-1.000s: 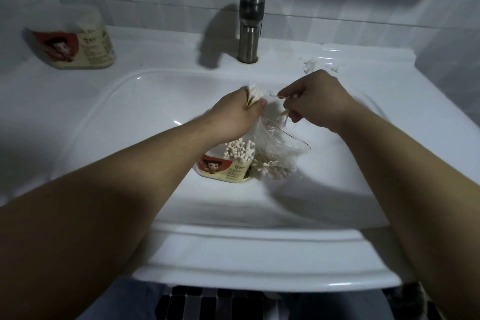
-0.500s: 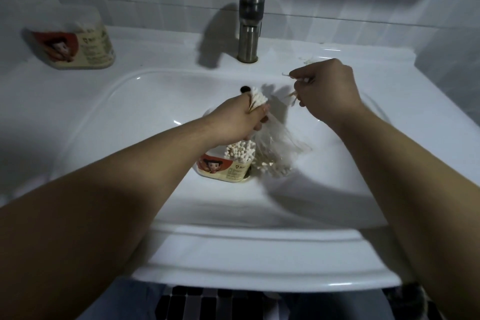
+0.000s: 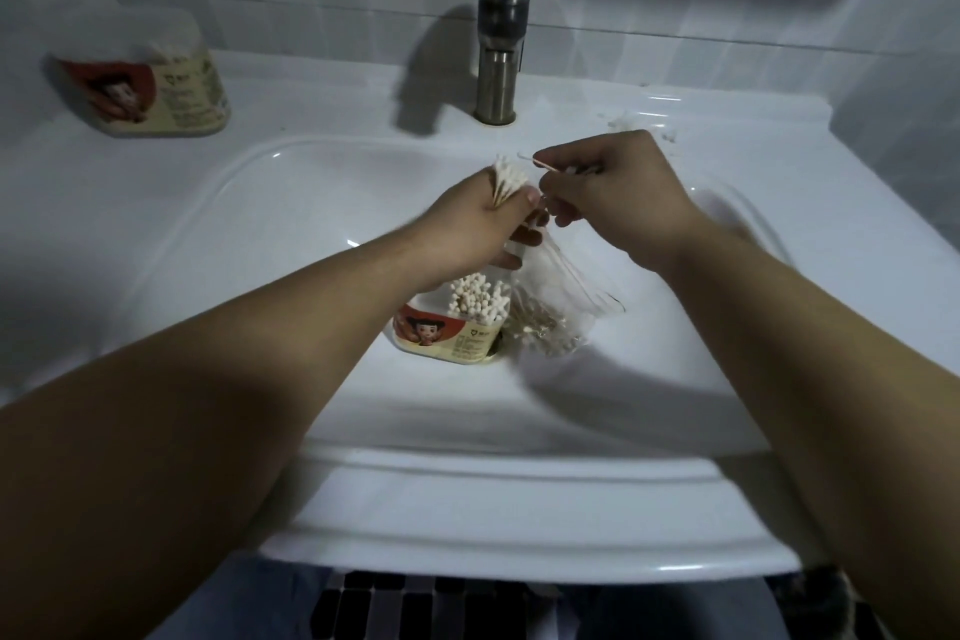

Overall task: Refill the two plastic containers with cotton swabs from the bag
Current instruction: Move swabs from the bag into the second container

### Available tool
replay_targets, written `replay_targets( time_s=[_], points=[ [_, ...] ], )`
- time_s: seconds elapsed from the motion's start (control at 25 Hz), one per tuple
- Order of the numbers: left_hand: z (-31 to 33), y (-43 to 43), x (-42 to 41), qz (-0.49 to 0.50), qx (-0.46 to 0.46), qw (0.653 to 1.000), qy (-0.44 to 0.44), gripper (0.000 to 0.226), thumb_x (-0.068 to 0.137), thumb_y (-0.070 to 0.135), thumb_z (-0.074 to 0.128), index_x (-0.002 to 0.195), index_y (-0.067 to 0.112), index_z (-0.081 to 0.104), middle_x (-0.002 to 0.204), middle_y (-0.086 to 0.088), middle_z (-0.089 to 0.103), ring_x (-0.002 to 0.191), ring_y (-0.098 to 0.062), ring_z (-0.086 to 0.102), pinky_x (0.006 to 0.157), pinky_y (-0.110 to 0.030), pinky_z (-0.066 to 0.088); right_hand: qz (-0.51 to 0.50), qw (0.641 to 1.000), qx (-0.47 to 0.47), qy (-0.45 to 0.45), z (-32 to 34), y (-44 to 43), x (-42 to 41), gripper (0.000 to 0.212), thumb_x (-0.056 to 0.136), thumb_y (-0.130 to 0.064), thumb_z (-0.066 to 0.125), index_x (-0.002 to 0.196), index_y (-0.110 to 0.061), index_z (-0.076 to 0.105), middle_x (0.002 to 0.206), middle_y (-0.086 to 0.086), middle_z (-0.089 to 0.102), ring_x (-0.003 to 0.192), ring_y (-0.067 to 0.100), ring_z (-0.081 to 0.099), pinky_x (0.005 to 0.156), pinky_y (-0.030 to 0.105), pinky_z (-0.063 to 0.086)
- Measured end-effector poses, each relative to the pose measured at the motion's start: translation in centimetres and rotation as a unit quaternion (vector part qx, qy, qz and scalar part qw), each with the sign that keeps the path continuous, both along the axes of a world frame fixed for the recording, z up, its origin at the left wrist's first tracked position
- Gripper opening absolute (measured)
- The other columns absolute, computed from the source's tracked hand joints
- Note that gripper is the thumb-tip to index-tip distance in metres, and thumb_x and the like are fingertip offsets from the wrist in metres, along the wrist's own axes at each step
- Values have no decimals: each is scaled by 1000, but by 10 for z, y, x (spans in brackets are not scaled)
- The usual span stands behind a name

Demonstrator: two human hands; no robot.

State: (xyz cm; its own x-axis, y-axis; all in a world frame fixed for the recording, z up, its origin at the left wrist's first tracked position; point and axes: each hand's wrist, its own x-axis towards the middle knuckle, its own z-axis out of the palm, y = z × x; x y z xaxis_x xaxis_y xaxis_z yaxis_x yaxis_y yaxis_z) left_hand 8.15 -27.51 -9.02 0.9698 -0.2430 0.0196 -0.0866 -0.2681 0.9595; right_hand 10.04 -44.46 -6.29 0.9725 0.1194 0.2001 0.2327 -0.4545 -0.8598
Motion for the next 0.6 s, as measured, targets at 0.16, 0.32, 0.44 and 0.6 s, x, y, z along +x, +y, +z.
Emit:
replay_targets(
  time_s=[0.16,0.32,0.44,0.6],
  points=[
    [2,0,-1,-29,-47,998,8,18,109,22,45,111,24,62,91,4,69,79,-10,66,69,-30,60,69,993,83,41,-2,7,-5,23,93,4,63,110,-1,77,83,22,72,66,22,61,66,30,58],
    [3,0,2,-11,-4,1000,-3,15,109,19,44,107,17,59,77,2,58,61,-10,48,56,-27,44,9,995,93,41,-2,6,0,17,91,0,65,103,-3,78,75,12,71,61,15,61,55,25,46],
    [3,-2,1,2,8,999,38,18,108,17,43,117,9,56,74,-1,50,60,-13,42,57,-32,40,-23,992,110,48,-3,2,3,16,91,-1,67,96,-11,78,84,22,73,63,18,60,58,29,45],
    [4,2,-1,1,48,998,49,22,105,31,54,88,16,58,63,4,53,55,-12,50,56,-29,45,4,991,126,52,-4,3,1,22,90,3,67,109,-4,75,74,15,70,58,16,58,61,24,50]
  ],
)
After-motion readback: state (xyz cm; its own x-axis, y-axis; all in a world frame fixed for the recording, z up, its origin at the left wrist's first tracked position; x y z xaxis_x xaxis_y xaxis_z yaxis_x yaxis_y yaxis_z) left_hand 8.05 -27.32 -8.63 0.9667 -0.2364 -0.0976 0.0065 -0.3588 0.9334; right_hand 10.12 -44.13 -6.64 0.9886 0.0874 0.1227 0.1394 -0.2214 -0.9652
